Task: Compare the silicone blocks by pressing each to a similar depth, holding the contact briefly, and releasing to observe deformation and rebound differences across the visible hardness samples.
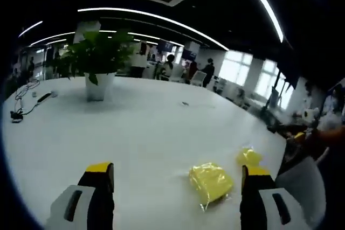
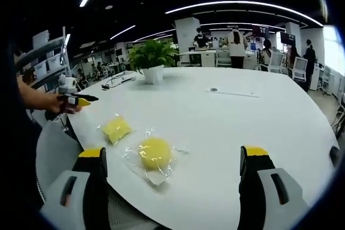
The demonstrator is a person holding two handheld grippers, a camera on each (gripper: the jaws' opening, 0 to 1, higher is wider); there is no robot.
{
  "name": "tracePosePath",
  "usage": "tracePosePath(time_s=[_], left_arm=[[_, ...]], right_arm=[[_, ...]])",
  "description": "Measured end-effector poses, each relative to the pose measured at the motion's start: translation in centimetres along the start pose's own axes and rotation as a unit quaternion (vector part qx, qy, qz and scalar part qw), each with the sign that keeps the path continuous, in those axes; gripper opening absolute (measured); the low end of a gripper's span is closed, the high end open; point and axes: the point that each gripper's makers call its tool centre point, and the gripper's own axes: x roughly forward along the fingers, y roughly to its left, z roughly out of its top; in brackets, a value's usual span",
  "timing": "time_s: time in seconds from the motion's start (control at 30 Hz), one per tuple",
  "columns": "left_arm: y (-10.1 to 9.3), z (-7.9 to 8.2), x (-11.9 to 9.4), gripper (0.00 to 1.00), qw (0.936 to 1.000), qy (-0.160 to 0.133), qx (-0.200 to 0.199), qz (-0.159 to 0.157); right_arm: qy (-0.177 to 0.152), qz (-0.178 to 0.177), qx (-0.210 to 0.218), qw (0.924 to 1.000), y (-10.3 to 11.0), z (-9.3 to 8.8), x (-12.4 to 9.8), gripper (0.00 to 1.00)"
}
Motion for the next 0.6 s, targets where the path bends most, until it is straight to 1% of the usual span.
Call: tracePosePath(time_s=[0.07, 0.2, 0.3, 0.4, 0.47, 0.57, 0.6], left_arm=[[0.4, -0.3, -1.2, 1.00, 0.9999, 0.003, 0.009, 0.006], [1.1, -0.3, -3.1, 1.00, 0.9999, -0.002, 0.003, 0.012], [1.2, 0.0, -4.3, 1.00, 0.9997, -0.008, -0.006, 0.022], [1.2, 0.4, -5.1, 1.00, 0.9993, -0.017, -0.001, 0.033], [1.0, 0.5, -5.5, 1.00, 0.9992, -0.021, -0.007, 0.034], [0.6, 0.5, -5.9, 1.00, 0.9991, -0.025, -0.012, 0.033], [0.4, 0.4, -6.0, 1.00, 0.9991, -0.022, -0.019, 0.031]], right_arm=[[-0.002, -0.001, -0.001, 1.0000, -0.2, 0.2, 0.0, 0.96], [0.004, 0.000, -0.004, 1.0000, -0.2, -0.1, 0.0, 0.96], [0.019, 0.004, -0.007, 0.9998, -0.3, -1.2, 0.1, 0.96], [0.020, 0.004, -0.003, 0.9998, 0.0, -1.6, 0.0, 0.96], [0.017, 0.000, -0.001, 0.9999, 0.0, -1.9, 0.0, 0.96], [0.022, -0.002, 0.014, 0.9997, 0.2, -3.1, -0.2, 0.96], [0.021, -0.002, 0.016, 0.9996, 0.2, -3.3, -0.3, 0.96]])
